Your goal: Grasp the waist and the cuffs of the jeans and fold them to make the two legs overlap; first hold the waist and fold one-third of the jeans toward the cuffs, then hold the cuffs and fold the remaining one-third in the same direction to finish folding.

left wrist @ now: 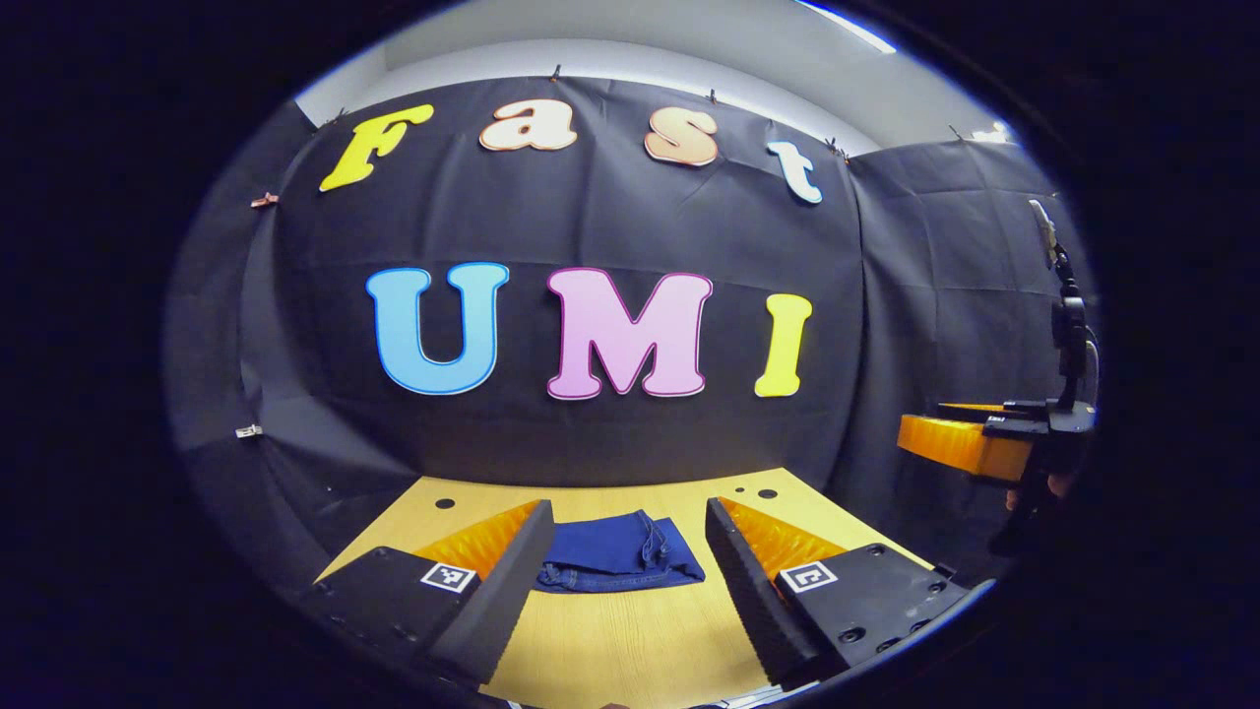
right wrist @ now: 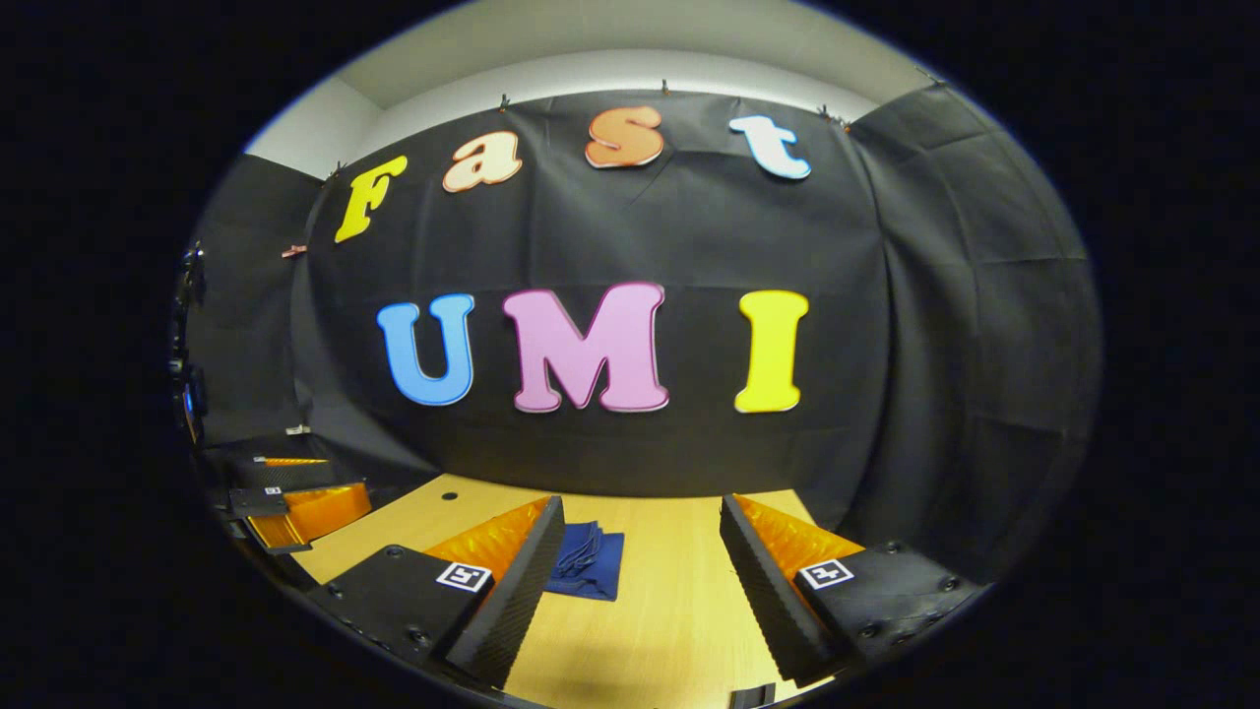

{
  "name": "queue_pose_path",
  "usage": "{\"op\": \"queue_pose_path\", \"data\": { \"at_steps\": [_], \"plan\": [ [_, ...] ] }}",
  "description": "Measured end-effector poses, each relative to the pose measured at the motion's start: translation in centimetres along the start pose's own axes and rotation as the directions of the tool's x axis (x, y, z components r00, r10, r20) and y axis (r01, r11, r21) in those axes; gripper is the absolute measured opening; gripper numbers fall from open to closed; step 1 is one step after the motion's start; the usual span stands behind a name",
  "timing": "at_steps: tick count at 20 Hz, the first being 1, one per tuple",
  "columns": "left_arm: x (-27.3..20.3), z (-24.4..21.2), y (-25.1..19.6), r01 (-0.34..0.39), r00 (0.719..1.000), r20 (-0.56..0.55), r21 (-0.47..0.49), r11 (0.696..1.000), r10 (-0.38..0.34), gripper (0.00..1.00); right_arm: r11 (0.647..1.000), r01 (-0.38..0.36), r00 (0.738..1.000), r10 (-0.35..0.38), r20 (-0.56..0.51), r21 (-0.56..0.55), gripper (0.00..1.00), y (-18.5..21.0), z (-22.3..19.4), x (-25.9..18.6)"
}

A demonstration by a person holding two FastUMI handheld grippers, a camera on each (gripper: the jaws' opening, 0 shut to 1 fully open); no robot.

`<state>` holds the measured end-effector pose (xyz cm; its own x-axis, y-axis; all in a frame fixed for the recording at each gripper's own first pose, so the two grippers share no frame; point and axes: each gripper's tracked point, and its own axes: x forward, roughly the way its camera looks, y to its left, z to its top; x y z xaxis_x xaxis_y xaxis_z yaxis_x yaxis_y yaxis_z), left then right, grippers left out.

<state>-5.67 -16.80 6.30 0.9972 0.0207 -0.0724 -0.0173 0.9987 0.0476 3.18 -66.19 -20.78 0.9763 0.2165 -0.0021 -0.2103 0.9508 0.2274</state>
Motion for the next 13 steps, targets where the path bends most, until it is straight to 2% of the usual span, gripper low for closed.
{"op": "queue_pose_path", "data": {
  "at_steps": [3, 7, 10, 13],
  "plan": [
    [-2.0, 0.9, -0.3, -0.010, 1.000, 0.019, -0.008, 1.000, 0.010, 0.96, 0.998, 0.043, 0.996, -0.040, 0.074, -0.042, 0.97, -0.1, 2.4, -3.2],
    [-3.5, 3.0, -0.8, -0.008, 0.998, 0.059, -0.009, 1.000, 0.009, 0.96, 0.998, 0.029, 0.992, -0.022, 0.121, -0.062, 0.97, 0.8, 4.4, -5.6],
    [-4.5, 4.6, -1.1, -0.011, 0.996, 0.088, 0.010, 1.000, 0.010, 0.96, 0.996, 0.027, 0.987, -0.013, 0.162, -0.087, 0.97, 0.8, 5.5, -5.8],
    [-4.5, 5.9, -1.6, -0.007, 0.993, 0.118, 0.014, 1.000, 0.006, 0.96, 0.997, 0.010, 0.987, 0.003, 0.160, -0.082, 0.96, 0.9, 5.8, -5.1]
  ]
}}
